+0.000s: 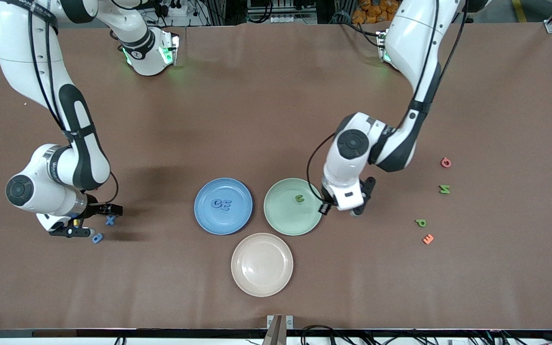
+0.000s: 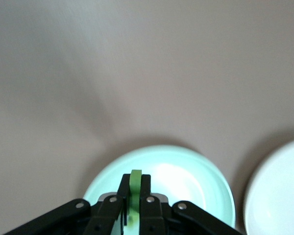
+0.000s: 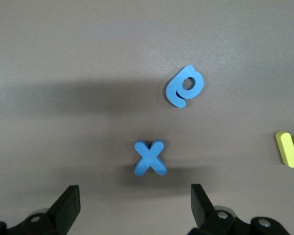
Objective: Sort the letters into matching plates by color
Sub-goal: 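Place the green letter on the green plate while the right gripper reaches the X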
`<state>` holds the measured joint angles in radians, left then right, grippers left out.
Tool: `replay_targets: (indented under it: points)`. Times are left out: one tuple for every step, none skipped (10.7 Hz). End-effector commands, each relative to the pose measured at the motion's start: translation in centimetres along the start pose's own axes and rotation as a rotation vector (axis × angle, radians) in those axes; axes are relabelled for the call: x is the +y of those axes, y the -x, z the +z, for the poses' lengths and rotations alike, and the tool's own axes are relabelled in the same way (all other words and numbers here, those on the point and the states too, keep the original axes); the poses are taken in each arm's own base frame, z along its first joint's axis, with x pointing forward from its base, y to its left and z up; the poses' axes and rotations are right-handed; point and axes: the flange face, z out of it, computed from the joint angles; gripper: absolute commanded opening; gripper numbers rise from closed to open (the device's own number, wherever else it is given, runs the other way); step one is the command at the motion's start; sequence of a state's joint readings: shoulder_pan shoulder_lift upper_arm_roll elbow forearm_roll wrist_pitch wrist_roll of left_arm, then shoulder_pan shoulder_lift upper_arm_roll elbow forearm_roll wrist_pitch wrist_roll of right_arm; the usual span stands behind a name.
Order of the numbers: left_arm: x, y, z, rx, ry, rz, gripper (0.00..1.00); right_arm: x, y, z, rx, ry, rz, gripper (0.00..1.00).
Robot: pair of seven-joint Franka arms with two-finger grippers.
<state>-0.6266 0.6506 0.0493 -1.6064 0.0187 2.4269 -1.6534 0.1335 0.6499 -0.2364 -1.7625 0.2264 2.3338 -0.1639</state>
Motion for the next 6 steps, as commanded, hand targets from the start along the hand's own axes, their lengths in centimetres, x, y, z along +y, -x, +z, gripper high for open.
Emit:
replay_targets:
  points:
    - [1.2,4.4,-2.0,-0.013,0.034,-0.013,0.0,0.0,-0.6,0.7,0.015,0.014,0.02,1.0]
    - [1.6,5.7,-2.4,-0.02,0.048,-0.002,0.0,0.1,-0.6,0.7,0.021,0.013,0.023,1.0]
    - [1.4,6.8,-2.3,-0.02,0.046,0.018,0.15,0.2,-0.7,0.9,0.024,0.015,0.023,1.0]
    - [1.3,6.8,-1.8,-0.009,0.041,0.041,0.99,0.3,-0.7,1.0,0.027,0.016,0.024,1.0]
    - [1.3,7.5,-2.2,-0.006,0.047,0.062,1.0,0.6,-0.7,1.4,0.023,0.018,0.029,1.0]
    - [1.3,6.9,-2.3,-0.002,0.046,0.054,1.0,0.8,-0.8,1.5,0.035,0.02,0.031,1.0]
